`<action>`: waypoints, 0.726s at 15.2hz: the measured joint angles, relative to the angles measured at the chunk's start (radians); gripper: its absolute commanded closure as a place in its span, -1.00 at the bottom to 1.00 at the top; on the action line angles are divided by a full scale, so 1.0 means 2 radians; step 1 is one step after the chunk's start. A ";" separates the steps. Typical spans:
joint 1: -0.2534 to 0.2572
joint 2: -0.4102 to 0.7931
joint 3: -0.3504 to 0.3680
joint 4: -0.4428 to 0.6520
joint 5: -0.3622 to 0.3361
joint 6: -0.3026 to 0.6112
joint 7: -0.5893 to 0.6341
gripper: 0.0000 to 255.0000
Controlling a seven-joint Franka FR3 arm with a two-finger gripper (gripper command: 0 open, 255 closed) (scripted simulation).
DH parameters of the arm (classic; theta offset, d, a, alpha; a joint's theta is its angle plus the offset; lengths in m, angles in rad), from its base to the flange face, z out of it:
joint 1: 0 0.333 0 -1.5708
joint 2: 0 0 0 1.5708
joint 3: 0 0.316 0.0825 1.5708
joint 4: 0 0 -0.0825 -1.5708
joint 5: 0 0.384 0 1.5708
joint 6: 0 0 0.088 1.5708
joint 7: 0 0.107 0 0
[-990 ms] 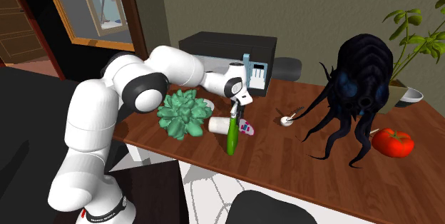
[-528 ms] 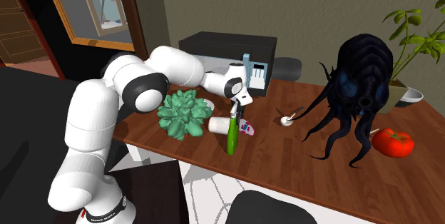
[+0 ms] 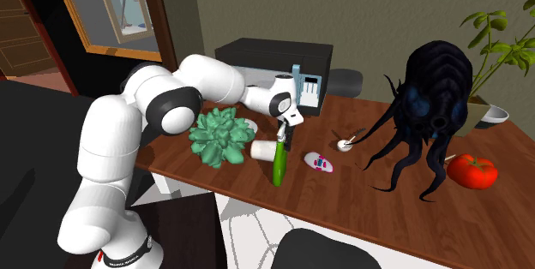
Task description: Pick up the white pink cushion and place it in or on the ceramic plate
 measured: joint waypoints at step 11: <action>0.001 0.060 -0.027 0.138 -0.017 -0.122 -0.037 -1.00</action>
